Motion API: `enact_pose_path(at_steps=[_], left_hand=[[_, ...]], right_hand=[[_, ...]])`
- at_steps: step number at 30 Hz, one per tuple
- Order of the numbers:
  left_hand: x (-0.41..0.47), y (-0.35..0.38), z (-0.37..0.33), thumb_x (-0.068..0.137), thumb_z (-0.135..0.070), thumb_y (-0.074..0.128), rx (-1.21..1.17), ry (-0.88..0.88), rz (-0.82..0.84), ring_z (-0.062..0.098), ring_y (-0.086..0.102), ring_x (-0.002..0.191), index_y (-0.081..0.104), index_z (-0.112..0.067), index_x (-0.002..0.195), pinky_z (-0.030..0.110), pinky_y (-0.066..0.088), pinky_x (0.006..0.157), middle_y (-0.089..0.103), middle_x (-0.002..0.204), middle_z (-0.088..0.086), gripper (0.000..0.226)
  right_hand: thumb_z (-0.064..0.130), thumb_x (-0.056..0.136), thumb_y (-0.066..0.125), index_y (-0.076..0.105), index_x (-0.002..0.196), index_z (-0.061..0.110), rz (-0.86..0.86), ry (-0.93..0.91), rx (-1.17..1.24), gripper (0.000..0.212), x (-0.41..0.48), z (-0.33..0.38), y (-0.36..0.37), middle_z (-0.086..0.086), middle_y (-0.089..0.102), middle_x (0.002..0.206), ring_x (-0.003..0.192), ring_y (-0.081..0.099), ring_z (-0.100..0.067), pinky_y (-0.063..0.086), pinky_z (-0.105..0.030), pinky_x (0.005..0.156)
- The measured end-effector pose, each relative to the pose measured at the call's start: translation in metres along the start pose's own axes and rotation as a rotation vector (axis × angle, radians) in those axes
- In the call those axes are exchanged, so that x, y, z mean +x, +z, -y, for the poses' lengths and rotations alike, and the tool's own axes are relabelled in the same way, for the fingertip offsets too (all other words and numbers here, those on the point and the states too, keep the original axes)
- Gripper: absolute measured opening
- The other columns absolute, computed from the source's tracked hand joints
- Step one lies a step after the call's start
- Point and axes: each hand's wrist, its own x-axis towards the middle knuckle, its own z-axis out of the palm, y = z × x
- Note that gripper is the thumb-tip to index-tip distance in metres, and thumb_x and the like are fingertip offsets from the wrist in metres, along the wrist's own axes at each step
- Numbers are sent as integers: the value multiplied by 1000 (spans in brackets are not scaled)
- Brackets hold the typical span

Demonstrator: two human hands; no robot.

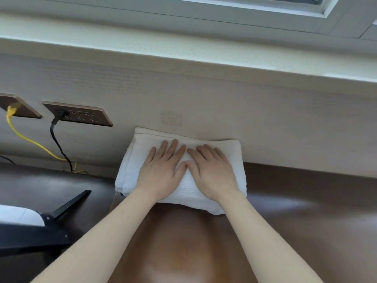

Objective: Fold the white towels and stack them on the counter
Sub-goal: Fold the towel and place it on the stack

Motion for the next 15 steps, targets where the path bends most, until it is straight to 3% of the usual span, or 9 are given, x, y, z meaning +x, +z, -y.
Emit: enact_pose_path(at_steps=[3,7,15], left_hand=[[-1,0,9,91,-65,-5,-26,0,2,5,-10,151,7,-39,158,35,-11,122,-5,164,-18,73],[-6,-1,24,94,-62,-3,-18,-13,-32,4,-10,151,8,-40,158,35,-12,122,-4,163,-22,68],[-8,-2,31,98,-55,3,-16,4,-76,6,-1,152,19,-36,158,38,-3,124,7,164,-18,64]], right_hand=[[63,96,6,28,154,31,72,-12,-9,70,-3,-7,5,5,27,161,150,15,-16,2,-33,122],[69,93,1,16,157,31,61,40,-71,76,-14,-27,4,8,10,165,152,2,-13,-6,-34,122],[65,95,10,18,157,31,24,134,80,72,-25,-45,2,11,7,165,151,-4,-8,0,-37,123]])
